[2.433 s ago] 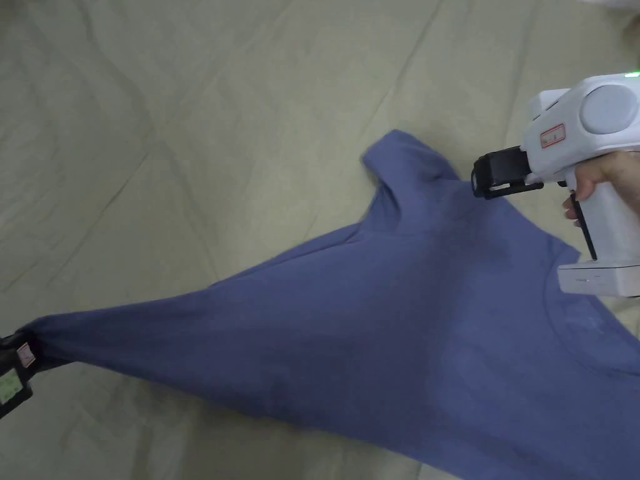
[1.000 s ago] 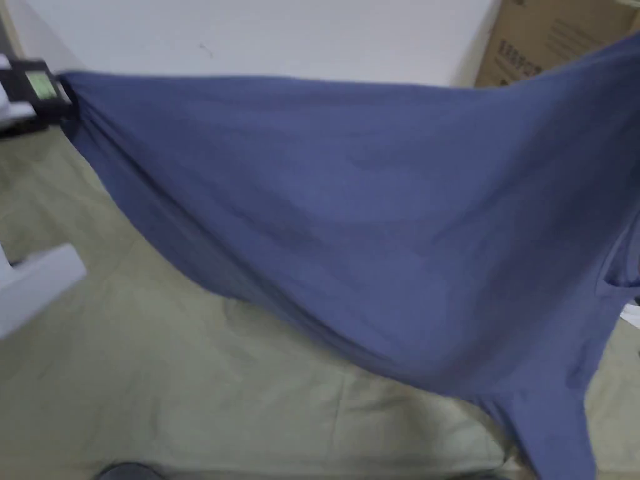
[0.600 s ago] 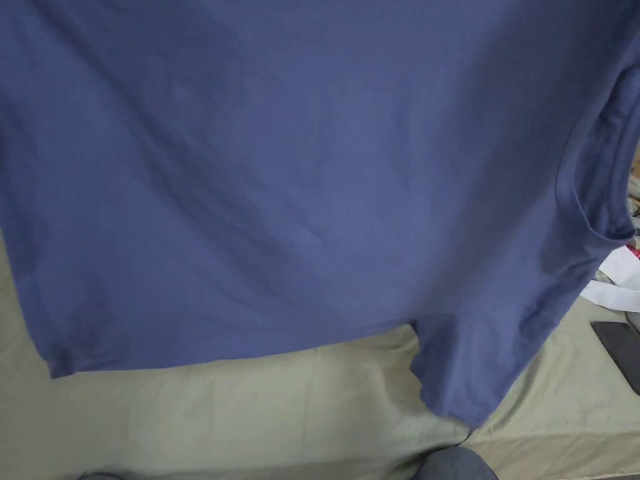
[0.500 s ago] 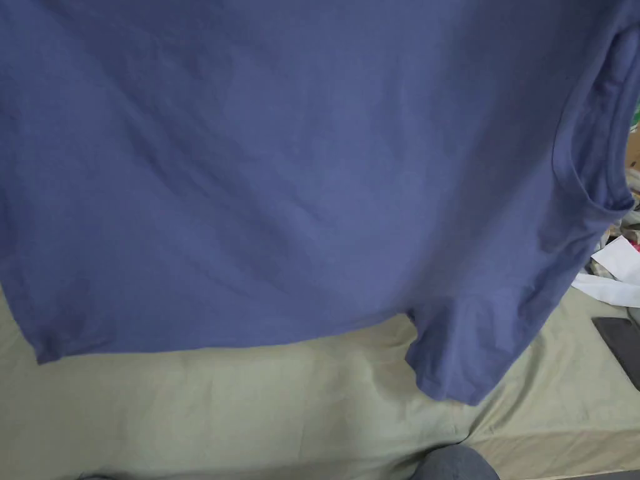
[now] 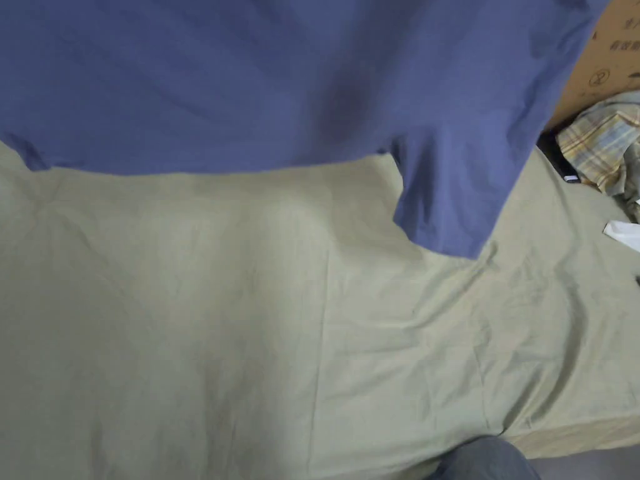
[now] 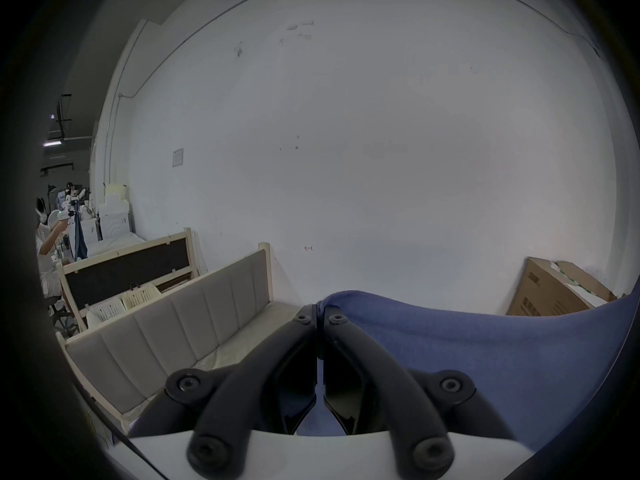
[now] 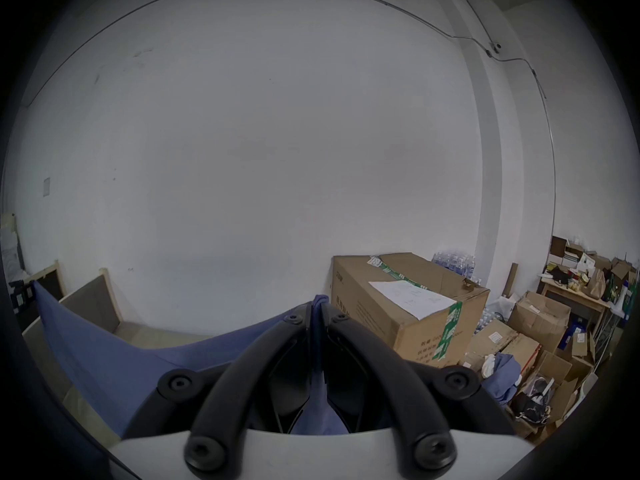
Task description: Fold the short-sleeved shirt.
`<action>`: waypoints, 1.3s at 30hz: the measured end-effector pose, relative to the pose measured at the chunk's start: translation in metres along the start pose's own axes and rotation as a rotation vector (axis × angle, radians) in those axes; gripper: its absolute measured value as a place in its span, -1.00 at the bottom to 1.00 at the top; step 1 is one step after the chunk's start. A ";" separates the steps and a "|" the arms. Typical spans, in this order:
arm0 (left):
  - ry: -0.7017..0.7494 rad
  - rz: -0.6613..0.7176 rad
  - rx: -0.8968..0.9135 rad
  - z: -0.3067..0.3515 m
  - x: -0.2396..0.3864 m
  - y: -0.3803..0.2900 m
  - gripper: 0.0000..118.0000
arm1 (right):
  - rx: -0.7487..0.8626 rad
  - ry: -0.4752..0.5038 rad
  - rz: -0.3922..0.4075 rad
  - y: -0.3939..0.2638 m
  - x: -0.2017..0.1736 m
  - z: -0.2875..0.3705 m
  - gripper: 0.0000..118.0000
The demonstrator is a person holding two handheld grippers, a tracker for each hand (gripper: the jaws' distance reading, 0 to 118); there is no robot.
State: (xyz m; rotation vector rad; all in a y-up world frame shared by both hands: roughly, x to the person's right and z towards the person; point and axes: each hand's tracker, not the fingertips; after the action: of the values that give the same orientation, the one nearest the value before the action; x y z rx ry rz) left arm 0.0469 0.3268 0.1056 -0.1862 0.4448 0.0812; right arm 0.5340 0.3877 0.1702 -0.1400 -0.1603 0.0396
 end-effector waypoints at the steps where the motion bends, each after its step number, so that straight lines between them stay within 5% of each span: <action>1: 0.013 -0.010 0.011 -0.010 0.008 0.002 -1.00 | 0.010 -0.017 -0.008 -0.002 0.002 0.000 -0.94; 5: 0.040 -0.051 0.064 -0.050 0.040 0.003 -1.00 | 0.042 -0.058 -0.028 0.010 -0.034 -0.082 -0.94; 18: 0.055 -0.073 0.064 -0.135 0.078 -0.088 -1.00 | 0.119 -0.098 -0.060 -0.075 -0.052 -0.185 -0.94; 30: -0.019 -0.155 -0.330 -0.138 0.050 -0.292 -1.00 | -0.294 -0.047 -0.042 -0.283 -0.035 -0.202 -0.94; 39: -0.067 -0.160 -0.602 -0.054 -0.005 -0.441 -1.00 | -0.548 -0.023 0.013 -0.436 -0.021 -0.121 -0.94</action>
State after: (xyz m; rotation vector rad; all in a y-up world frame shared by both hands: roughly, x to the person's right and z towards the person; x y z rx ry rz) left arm 0.0720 -0.1160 0.1311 -0.8073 0.3267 0.0626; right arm 0.5456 -0.0617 0.1105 -0.6877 -0.1903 0.0095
